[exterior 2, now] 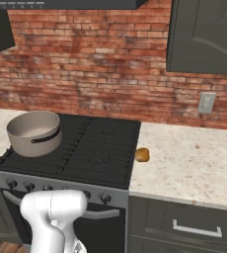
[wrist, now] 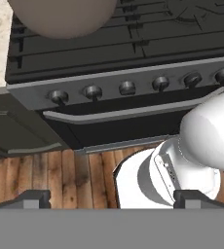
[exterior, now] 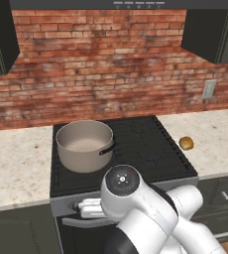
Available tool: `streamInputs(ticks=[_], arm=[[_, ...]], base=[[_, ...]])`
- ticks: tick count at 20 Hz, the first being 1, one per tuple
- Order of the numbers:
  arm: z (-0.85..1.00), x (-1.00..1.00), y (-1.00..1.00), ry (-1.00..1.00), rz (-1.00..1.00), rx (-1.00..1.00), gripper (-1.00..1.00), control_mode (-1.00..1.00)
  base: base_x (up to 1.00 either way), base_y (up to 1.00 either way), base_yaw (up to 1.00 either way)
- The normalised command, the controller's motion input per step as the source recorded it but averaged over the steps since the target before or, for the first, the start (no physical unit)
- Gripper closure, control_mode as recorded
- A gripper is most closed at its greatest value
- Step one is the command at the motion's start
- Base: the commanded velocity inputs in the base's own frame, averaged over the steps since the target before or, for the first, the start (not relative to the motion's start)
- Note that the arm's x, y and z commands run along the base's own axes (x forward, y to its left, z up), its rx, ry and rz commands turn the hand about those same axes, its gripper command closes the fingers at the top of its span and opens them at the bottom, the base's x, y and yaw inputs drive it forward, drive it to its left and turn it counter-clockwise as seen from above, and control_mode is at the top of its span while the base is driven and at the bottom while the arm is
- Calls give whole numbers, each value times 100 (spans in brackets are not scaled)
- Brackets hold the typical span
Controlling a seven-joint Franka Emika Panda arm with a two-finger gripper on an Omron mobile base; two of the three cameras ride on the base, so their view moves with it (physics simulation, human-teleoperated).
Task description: Turn on the burner for the pot on the stove. Wait thirty seconds for the pot to heat up. Then add the potato to the pot.
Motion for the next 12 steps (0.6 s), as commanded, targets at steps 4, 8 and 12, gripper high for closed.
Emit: streamInputs(ticks=[4, 8, 12], arm=[[-59, -41, 0, -15, 0, 16, -100, -100], [-41, -36, 2, -18, 0, 7, -100, -100], [-41, -16, 0, -10, 0, 4, -100, -100]], base=[[0, 0, 0], [0, 0, 0], [0, 0, 0]])
